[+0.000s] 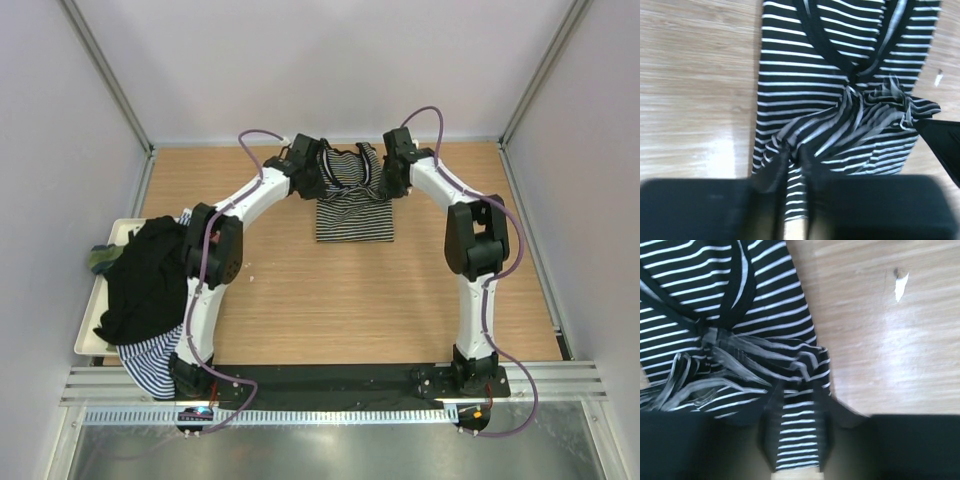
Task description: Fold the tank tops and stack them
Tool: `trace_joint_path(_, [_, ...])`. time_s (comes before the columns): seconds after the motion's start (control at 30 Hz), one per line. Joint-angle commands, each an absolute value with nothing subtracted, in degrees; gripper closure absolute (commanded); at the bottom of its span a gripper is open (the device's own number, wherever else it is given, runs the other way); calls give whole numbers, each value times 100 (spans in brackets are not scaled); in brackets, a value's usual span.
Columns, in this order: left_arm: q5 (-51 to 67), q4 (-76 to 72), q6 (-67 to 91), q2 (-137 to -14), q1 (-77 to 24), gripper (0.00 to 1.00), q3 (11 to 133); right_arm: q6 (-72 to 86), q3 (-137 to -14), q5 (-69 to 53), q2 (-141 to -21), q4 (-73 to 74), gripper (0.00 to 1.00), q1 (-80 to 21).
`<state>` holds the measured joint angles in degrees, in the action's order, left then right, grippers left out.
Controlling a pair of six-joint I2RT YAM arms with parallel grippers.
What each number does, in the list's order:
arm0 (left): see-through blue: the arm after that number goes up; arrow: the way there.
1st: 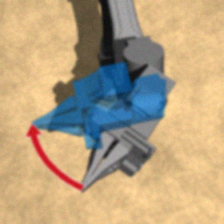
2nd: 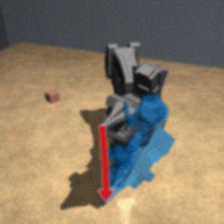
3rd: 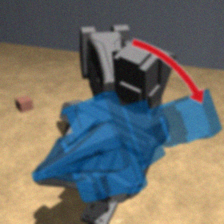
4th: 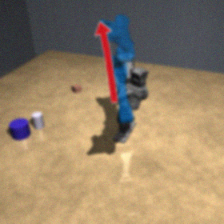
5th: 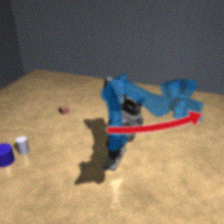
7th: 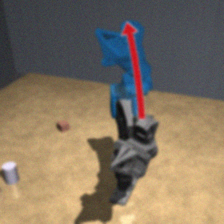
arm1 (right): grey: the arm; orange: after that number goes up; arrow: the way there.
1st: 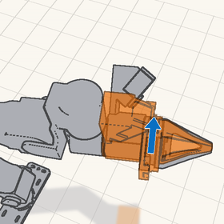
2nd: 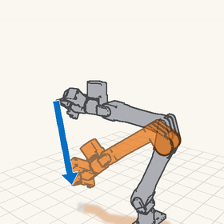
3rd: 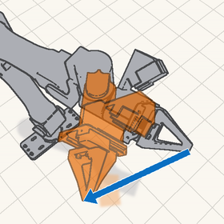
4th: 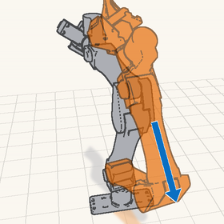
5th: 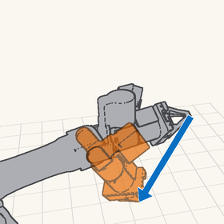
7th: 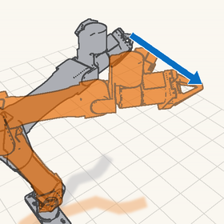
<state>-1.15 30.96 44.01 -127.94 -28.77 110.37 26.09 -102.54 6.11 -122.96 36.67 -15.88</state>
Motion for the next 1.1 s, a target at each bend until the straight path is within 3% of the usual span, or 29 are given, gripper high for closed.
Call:
trace_joint_path(0.0, [-18,2876,4290,-13016,-2716,82,11294,2654,-10538,965,-12366,3252,61,-1556])
trace_joint_path(0.03, [-18,2822,4202,-13034,-2707,73,11320,2680,-10521,1106,-12331,3217,48,-1547])
trace_joint_path(0.07, [-96,2769,4105,-13008,-2707,61,11346,2655,-10442,1194,-12148,3008,44,-1556])
trace_joint_path(0.1, [-201,2795,4035,-12973,-2707,43,11381,2619,-10233,1256,-12025,2875,43,-1556])
trace_joint_path(0.2, [-404,2716,3718,-12570,-2698,20,11190,2540,-9785,1301,-11445,2585,37,-1556])
trace_joint_path(0.27, [-439,2663,3639,-12183,-2698,14,10987,2522,-9564,1213,-11075,2496,37,-1556])
trace_joint_path(0.6, [570,1645,4236,-10943,-2786,19,8485,2584,-7754,370,-10072,2074,36,-1521])
trace_joint_path(0.8, [756,1380,4342,-11021,-2926,21,8051,2487,-7323,-359,-10195,1926,36,-1485])
trace_joint_path(1.07, [870,905,4359,-11082,-3120,29,7611,2601,-6733,-703,-10309,1635,45,-1389])
